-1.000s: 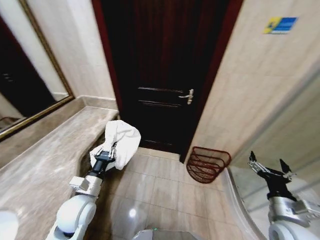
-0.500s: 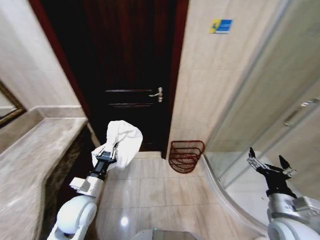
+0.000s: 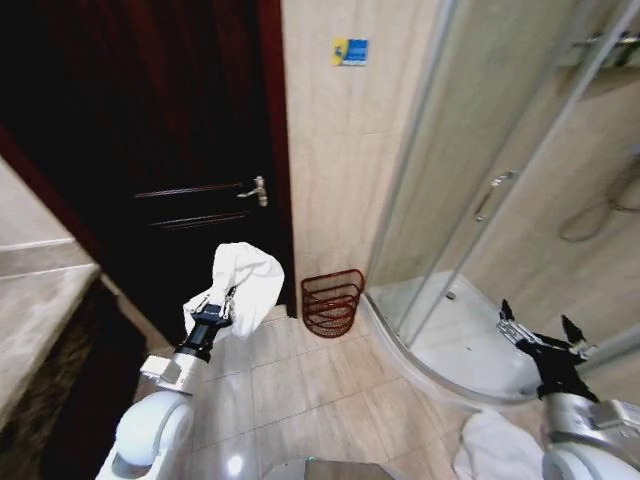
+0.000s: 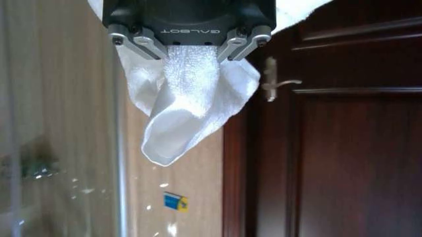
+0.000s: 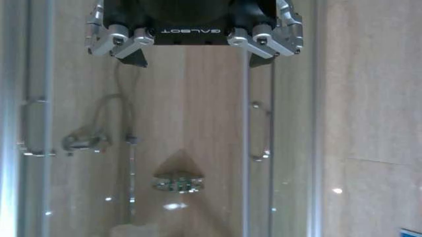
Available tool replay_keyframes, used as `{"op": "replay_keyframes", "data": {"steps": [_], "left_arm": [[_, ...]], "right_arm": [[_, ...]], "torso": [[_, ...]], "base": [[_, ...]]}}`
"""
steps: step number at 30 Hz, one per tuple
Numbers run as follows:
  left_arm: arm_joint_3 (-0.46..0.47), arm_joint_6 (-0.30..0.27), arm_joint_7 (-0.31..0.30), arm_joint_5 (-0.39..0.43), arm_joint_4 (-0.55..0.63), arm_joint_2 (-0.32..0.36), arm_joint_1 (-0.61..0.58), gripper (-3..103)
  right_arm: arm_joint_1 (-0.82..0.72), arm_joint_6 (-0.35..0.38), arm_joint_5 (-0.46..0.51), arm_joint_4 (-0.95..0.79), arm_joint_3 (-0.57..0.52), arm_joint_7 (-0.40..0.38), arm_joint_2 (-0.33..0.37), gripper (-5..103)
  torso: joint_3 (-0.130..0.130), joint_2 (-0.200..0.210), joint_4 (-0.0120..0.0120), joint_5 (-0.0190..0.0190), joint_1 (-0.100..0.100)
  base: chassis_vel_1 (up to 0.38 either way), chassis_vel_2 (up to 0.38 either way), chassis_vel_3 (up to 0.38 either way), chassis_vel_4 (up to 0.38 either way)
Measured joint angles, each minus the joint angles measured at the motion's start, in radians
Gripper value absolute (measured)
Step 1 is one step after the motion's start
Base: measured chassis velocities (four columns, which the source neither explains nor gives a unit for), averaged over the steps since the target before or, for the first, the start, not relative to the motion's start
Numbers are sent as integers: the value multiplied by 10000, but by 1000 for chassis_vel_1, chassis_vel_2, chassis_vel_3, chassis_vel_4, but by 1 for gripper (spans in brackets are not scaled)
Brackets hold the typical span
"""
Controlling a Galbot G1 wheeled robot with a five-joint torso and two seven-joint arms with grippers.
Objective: Discard the used towel into the hamper.
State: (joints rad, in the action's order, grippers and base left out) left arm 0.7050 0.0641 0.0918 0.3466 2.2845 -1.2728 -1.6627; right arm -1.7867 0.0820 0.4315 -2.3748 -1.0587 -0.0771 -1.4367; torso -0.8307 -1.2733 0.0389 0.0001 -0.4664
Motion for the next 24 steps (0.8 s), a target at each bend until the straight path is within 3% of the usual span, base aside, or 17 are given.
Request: {"op": "replay_keyframes", "data": {"steps": [10, 24], "left_arm": [[7, 560, -65, 72, -183, -40, -177, 15], [5, 853, 1, 55, -520, -90, -281, 15]], "right_arm": [[-4, -103, -92, -29, 82, 0, -106, 100], [3, -179, -210, -68, 149, -24, -177, 100]], "torso": [[2, 3, 11, -1, 2], [255, 491, 8, -1, 237]], "base": [[-28, -29, -30, -23], [0, 0, 0, 0]]}}
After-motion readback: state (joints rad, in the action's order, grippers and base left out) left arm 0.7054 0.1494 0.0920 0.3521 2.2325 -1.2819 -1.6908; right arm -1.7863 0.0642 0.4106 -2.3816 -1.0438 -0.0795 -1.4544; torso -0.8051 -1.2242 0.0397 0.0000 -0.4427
